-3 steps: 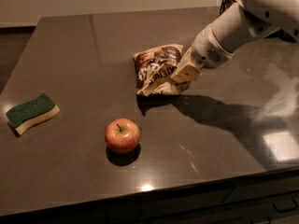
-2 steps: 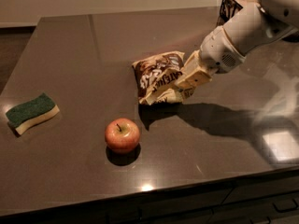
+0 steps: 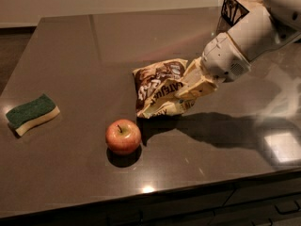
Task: Move brown chip bag near apple
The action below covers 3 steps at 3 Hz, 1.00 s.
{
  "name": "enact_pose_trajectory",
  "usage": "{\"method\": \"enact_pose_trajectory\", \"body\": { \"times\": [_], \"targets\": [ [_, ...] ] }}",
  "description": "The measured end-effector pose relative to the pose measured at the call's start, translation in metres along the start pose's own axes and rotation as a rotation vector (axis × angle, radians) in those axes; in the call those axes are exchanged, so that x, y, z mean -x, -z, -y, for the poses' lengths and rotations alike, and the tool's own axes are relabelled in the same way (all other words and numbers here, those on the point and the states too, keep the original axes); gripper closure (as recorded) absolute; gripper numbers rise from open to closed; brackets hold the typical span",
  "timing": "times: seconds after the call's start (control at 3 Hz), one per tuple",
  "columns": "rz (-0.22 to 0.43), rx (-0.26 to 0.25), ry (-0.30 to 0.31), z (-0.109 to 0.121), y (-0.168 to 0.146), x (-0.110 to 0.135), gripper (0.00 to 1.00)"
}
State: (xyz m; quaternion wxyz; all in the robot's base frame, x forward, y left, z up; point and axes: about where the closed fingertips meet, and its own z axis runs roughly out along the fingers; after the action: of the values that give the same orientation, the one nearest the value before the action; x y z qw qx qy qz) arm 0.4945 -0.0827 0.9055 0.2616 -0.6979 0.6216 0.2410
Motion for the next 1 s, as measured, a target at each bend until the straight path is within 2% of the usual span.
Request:
{"method": "enact_pose_trajectory", "body": {
  "times": [0.33,1.0],
  "targets": [
    [0.023,0.031,0.009,-0.0107,-0.0104,0.0041,0.83],
    [0.024,0.030,0.013,-0.0094,-0.0129,0.0064,0.36]
  ]
}}
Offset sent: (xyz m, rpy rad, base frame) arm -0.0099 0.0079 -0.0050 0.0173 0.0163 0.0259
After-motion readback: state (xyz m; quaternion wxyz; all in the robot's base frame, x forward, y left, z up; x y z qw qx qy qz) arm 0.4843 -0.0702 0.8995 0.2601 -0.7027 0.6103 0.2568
